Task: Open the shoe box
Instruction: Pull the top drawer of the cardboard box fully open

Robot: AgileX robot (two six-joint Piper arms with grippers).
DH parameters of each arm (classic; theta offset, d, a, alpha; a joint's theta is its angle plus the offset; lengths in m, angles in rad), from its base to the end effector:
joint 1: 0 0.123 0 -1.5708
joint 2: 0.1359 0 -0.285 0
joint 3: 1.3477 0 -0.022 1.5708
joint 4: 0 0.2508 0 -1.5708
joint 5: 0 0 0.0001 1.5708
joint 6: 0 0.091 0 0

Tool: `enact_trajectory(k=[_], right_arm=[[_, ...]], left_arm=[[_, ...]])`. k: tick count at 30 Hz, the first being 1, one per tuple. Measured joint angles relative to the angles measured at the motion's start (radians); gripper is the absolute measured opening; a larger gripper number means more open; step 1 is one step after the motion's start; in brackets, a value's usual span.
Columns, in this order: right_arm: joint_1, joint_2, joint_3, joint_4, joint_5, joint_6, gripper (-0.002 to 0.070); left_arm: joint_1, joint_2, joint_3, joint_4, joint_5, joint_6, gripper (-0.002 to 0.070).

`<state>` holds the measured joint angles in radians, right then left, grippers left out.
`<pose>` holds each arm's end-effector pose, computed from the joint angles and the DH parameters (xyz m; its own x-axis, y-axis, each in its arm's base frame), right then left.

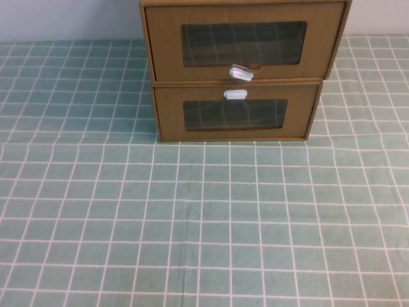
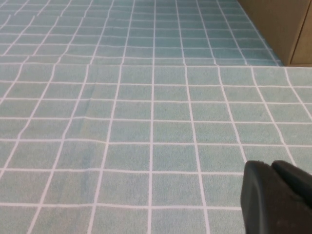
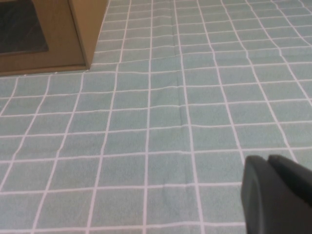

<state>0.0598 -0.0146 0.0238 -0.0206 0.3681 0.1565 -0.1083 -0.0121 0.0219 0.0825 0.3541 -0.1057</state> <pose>0.0525 0.0025 0.1728 -0.2900 0.1197 -0.9495 -0.0131 0.9916 0.1290 0.0530 -0.0031 0.1747 -0.2727 0.0012 -0.9621 0.0730 0.9971 -0.0195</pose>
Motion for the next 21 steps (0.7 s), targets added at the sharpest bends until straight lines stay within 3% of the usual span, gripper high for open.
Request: enact_trajectory(k=[6, 10, 21], right_arm=[[0.0, 0.0, 0.0, 0.0, -0.055, 0.0, -0.0013], [0.0, 0.0, 0.0, 0.0, -0.237, 0.0, -0.0014], [0.0, 0.0, 0.0, 0.0, -0.9, 0.0, -0.0014]], left_arm=[[0.0, 0.0, 0.004, 0.0, -0.093, 0.0, -0.0005], [0.0, 0.0, 0.004, 0.0, -0.242, 0.0, -0.0005], [0.0, 0.0, 0.004, -0.004, -1.126, 0.0, -0.0005]])
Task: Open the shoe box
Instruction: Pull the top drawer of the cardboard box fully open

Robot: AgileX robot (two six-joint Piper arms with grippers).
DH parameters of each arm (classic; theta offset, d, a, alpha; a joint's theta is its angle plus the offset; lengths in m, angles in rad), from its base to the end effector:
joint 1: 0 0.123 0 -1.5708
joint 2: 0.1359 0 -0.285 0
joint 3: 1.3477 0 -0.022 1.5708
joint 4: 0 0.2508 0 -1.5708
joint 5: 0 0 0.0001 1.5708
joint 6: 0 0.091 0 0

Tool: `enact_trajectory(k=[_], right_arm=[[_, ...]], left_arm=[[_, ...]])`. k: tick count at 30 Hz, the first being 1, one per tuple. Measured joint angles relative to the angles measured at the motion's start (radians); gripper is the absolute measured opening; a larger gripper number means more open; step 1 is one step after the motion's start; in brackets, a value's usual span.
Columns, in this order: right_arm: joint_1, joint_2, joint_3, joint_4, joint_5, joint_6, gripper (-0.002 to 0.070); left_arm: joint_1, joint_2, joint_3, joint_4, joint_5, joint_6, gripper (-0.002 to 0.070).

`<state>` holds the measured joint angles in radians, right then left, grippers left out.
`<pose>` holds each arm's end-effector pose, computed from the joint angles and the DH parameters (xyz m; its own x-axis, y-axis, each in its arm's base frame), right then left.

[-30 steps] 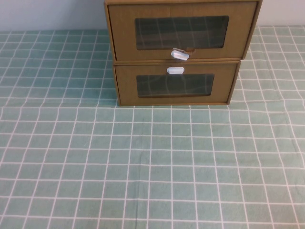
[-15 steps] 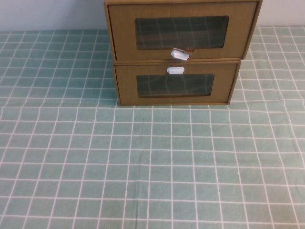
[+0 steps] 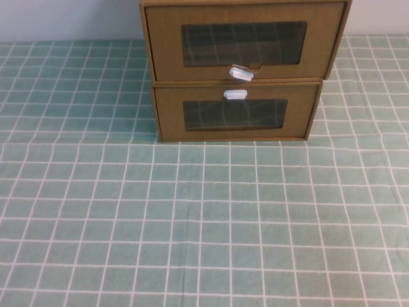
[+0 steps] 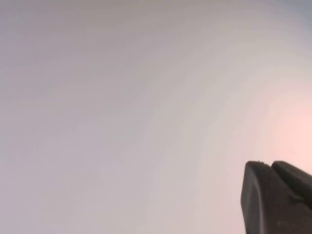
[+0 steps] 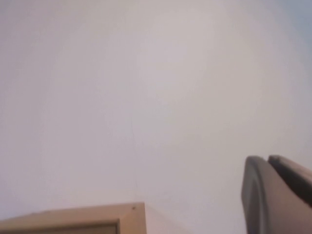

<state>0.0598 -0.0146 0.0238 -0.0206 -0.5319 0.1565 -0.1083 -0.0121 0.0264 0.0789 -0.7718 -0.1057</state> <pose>0.0399 0.0033 0.2510 0.5567 0.1719 -0.8127 -0.1467 0.9833 0.1074 0.0255 -0.0078 0.2662 0.7344 -0.1291 -0.6663 0.1805 0.9835 0.0084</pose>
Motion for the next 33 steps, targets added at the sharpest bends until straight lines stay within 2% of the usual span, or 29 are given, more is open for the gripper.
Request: enact_trajectory(k=[3, 6, 13, 16, 20, 24, 29, 31, 33], right_arm=[[0.0, 0.0, 0.0, 0.0, -0.068, 0.0, -0.0014], [0.0, 0.0, 0.0, 0.005, -0.125, 0.001, -0.0014], [0.0, 0.0, 0.0, 0.03, -0.271, 0.005, -0.0014], [0.0, 0.0, -0.008, 0.034, -0.347, 0.005, -0.0014], [0.0, 0.0, -0.119, 0.037, -0.32, 0.005, -0.0014], [0.0, 0.0, -0.307, 0.039, -0.194, 0.005, -0.0014], [0.0, 0.034, -0.542, 0.039, -0.072, -0.007, -0.0014], [0.0, 0.075, -0.626, 0.04, -0.024, 0.011, -0.0014], [0.0, 0.132, -0.725, 0.041, 0.103, 0.018, -0.0014]], left_arm=[[0.0, -0.002, 0.0, 0.0, -0.16, 0.0, -0.0005], [0.0, -0.004, 0.0, -0.009, -0.239, 0.016, -0.0005], [0.0, -0.004, -0.058, -0.139, -0.26, 0.001, -0.0005], [0.0, -0.004, -0.159, -0.147, -0.187, 0.003, -0.0005], [0.0, -0.004, -0.335, -0.149, 0.009, 0.044, -0.0005], [0.0, 0.054, -0.504, -0.144, 0.096, 0.129, -0.0005], [0.0, 0.221, -0.675, -0.146, 0.131, 0.13, -0.0005], [0.0, 0.305, -0.744, -0.146, 0.203, 0.099, -0.0005], [0.0, 0.389, -0.836, -0.146, 0.339, 0.072, -0.0005]])
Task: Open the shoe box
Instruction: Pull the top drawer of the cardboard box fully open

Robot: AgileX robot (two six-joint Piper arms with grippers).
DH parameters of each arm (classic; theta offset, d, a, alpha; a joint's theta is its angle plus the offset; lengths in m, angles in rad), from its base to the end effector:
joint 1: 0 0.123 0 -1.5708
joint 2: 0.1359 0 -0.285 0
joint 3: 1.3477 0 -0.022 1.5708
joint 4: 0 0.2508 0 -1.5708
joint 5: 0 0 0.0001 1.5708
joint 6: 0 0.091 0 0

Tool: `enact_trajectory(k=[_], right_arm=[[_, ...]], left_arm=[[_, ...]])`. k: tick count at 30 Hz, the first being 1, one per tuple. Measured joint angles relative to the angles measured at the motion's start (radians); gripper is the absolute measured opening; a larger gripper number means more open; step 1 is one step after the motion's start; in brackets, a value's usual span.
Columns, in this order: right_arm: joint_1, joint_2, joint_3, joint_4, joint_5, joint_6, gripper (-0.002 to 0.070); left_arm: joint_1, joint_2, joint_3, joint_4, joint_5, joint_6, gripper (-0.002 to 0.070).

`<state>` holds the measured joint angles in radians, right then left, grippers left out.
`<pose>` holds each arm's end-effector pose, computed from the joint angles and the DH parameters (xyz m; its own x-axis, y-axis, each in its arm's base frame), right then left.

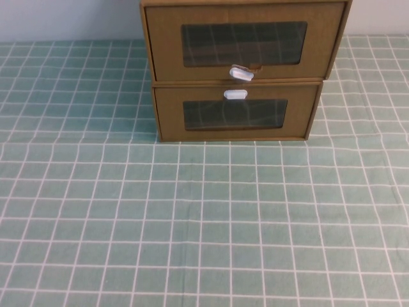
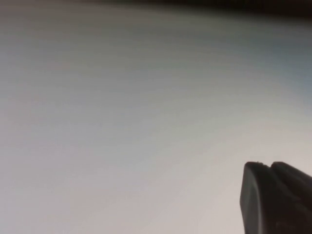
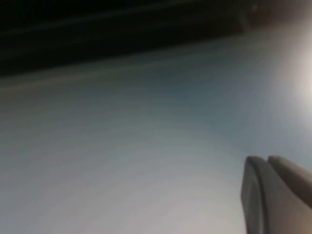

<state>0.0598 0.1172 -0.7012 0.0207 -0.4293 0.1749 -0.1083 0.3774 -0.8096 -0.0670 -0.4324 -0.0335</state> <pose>-0.0517 -0.0039 0.4486 0.8624 0.2445 -0.4433 -0.2261 0.9695 0.0948 0.0117 0.0013 0.4805 0.7969 -0.1814 -0.5762 0.1677 0.9828 -0.0775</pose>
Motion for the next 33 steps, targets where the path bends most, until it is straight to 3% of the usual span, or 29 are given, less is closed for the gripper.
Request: enact_trajectory(k=[9, 15, 20, 24, 29, 33], right_arm=[[0.0, 0.375, -0.318, -0.021, 0.699, 0.008, -0.0013], [0.0, 0.579, -0.324, -0.082, 0.879, 0.008, -0.0014], [0.003, 0.695, -0.324, 0.044, 0.925, -0.017, -0.0014], [0.031, 0.797, -0.324, 0.231, 0.927, -0.222, -0.0014], [0.112, 0.928, -0.324, 0.486, 0.977, -0.618, -0.0013], [0.207, 1.026, -0.324, 0.583, 1.051, -0.918, -0.0013]], left_arm=[[0.0, 0.388, -0.394, 0.0, 0.728, -0.024, -0.0005], [0.0, 0.593, -0.412, 0.026, 0.765, -0.024, -0.0005], [0.0, 0.738, -0.416, -0.117, 0.762, -0.01, -0.0005], [-0.023, 0.837, -0.483, -0.264, 0.809, 0.117, -0.0005], [-0.093, 0.99, -0.677, -0.404, 0.931, 0.458, -0.0005], [-0.13, 1.149, -0.887, -0.519, 1.081, 0.658, -0.0005]])
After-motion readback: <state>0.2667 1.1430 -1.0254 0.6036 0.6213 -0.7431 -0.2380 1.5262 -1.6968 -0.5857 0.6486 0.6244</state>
